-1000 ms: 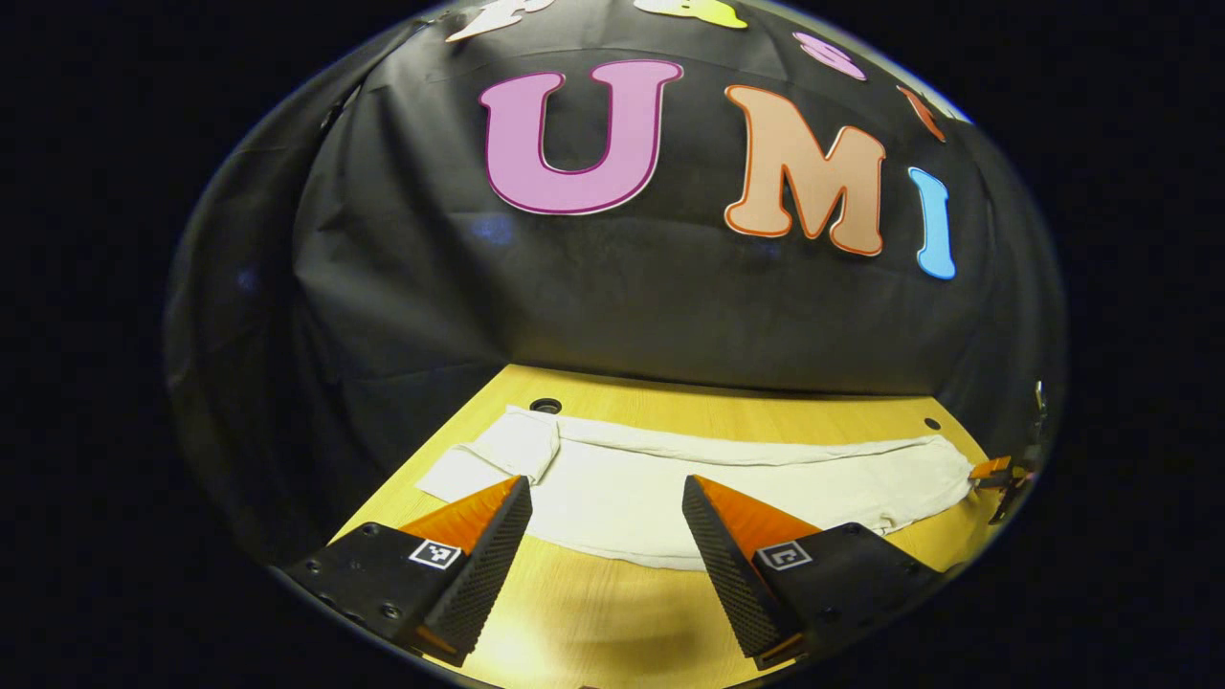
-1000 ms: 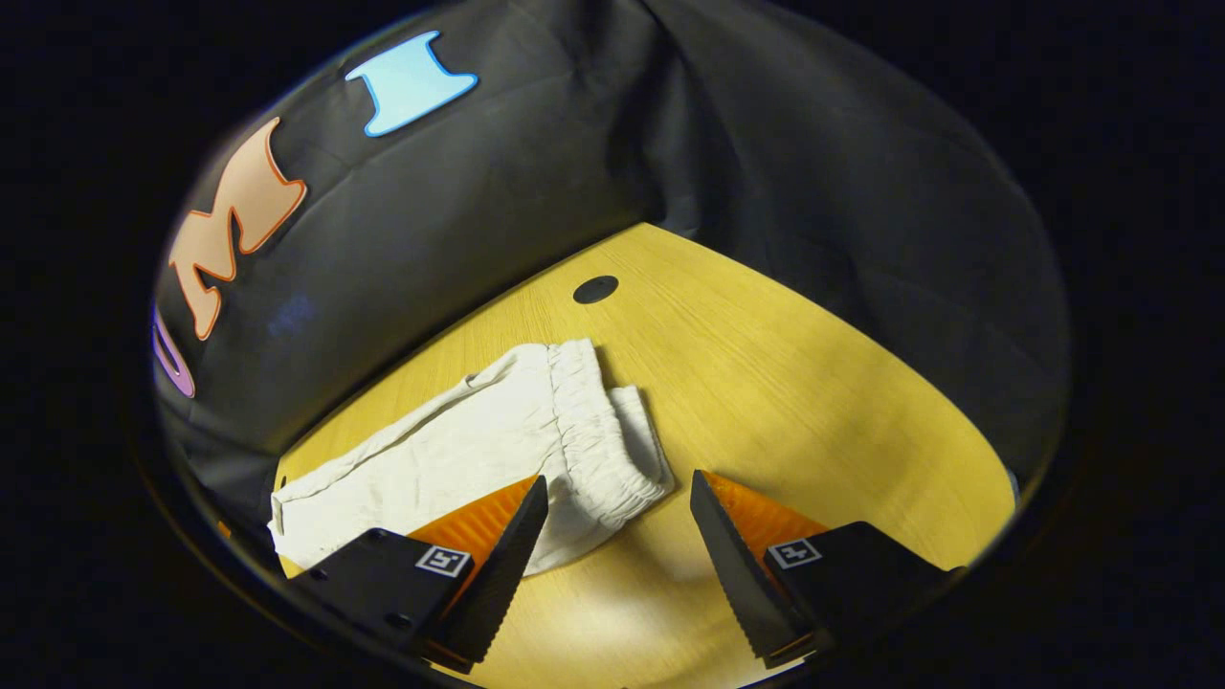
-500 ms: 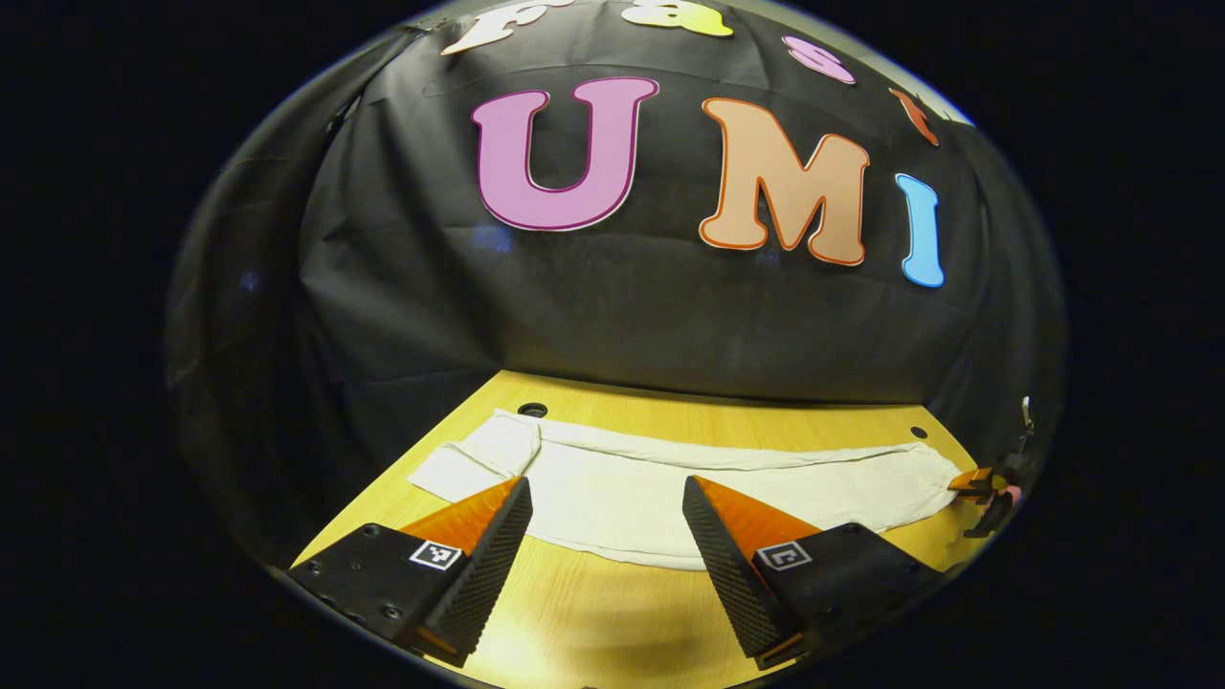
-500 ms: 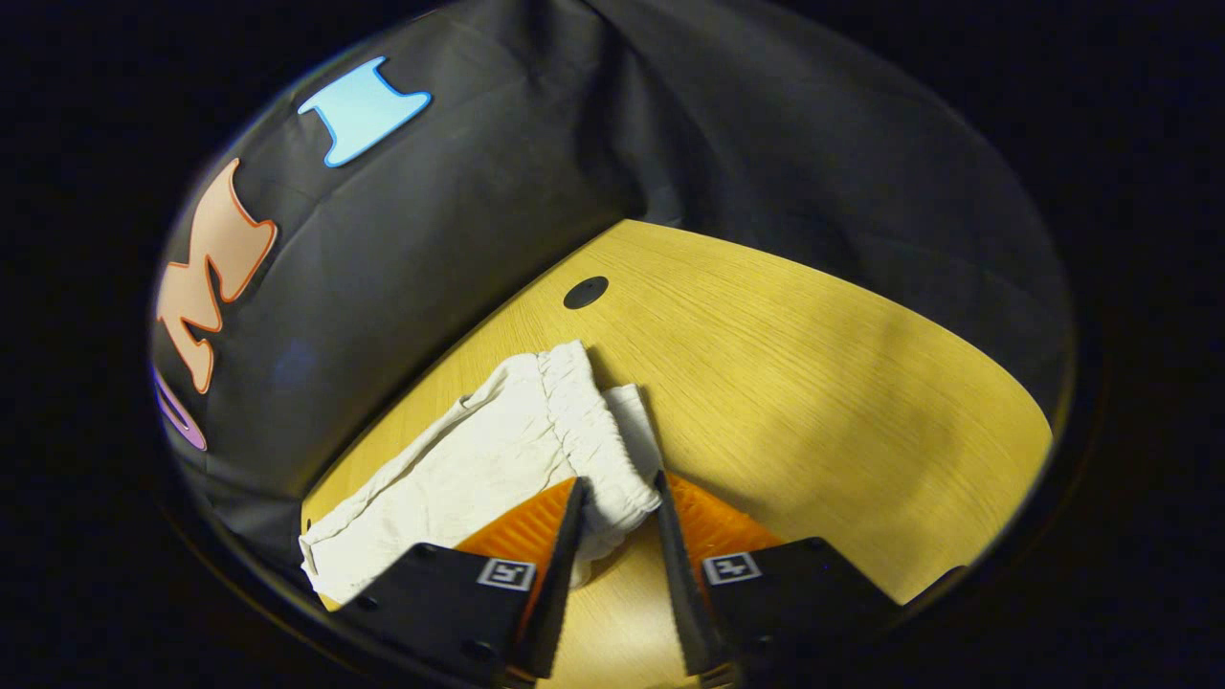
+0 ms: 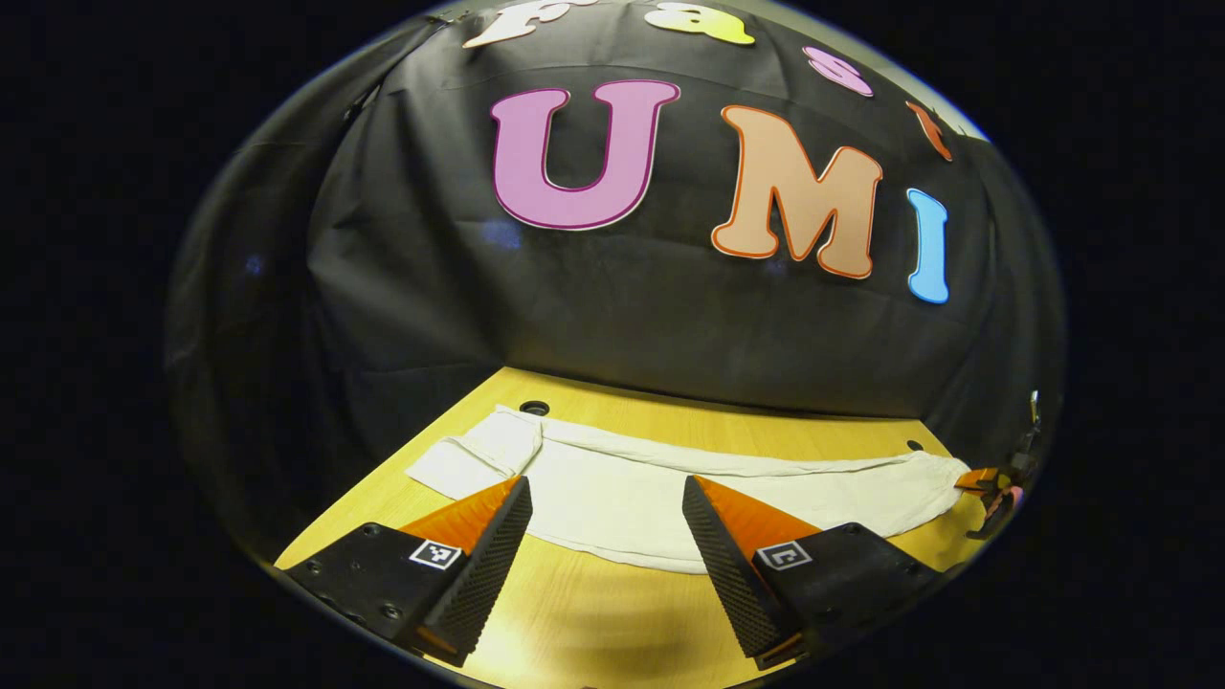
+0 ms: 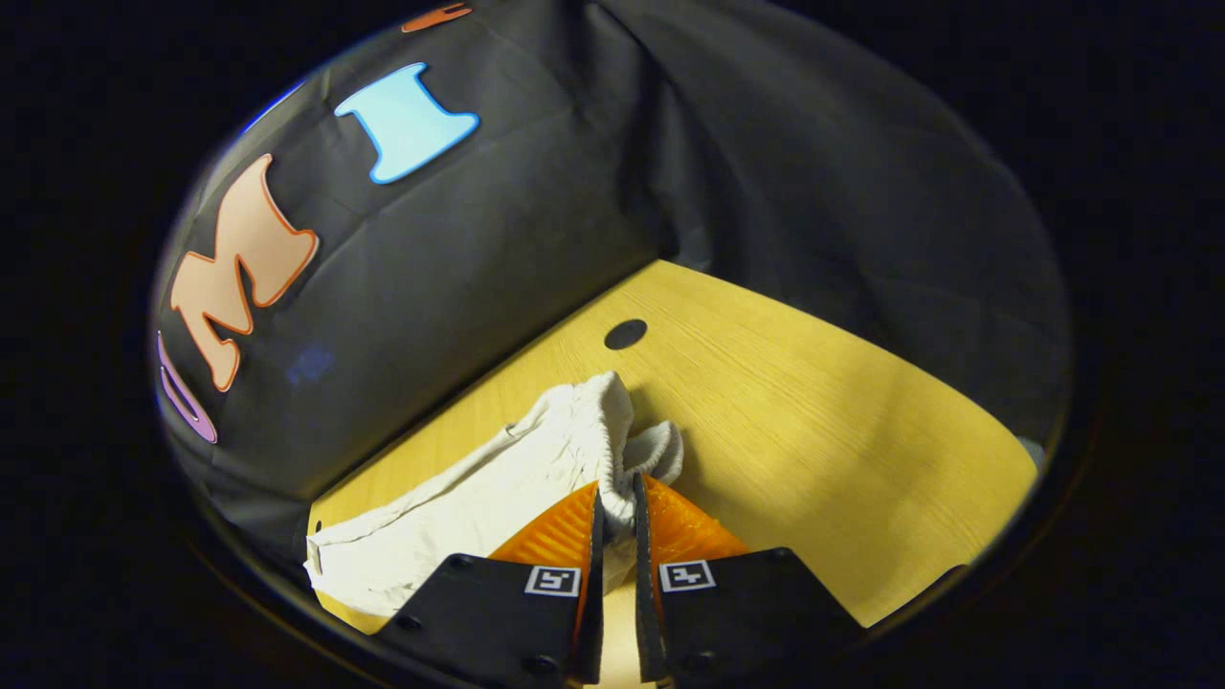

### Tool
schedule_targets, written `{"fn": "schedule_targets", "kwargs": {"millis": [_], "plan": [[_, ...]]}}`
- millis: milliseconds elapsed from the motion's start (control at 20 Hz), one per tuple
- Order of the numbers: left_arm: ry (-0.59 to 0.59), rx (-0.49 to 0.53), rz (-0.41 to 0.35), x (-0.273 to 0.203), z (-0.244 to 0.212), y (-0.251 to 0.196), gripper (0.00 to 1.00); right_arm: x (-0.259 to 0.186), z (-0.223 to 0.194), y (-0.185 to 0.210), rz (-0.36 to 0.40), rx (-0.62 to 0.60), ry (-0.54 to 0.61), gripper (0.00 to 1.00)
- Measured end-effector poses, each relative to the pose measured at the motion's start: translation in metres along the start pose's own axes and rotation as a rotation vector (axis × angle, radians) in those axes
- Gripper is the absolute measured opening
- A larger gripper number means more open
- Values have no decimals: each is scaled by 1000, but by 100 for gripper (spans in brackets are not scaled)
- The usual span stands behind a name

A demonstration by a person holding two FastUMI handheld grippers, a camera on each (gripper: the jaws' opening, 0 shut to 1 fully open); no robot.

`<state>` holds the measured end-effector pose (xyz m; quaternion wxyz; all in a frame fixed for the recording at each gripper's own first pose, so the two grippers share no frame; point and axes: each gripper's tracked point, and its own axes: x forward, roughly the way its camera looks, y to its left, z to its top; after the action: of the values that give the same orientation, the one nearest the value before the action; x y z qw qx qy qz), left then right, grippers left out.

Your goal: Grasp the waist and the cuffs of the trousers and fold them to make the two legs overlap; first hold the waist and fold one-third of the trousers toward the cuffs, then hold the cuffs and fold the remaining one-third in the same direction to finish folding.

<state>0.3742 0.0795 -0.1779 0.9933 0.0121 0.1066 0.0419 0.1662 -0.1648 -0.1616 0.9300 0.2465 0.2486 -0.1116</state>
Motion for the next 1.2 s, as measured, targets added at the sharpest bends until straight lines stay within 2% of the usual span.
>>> {"fn": "schedule_targets", "kwargs": {"millis": [250,550,850,1050,1200], "plan": [[12,-31,-31,0,-7,6,95,-31,20,70,60,-79,-86,16],[28,-32,-49,3,-7,26,95,-59,14,196,180,-189,-158,16],[26,-16,-62,13,-7,44,96,-69,-52,324,344,-307,-118,16],[46,-3,-50,21,-13,57,95,-69,-118,373,420,-427,-46,16],[72,14,-31,28,-21,66,95,-70,-163,388,464,-465,22,16]]}}
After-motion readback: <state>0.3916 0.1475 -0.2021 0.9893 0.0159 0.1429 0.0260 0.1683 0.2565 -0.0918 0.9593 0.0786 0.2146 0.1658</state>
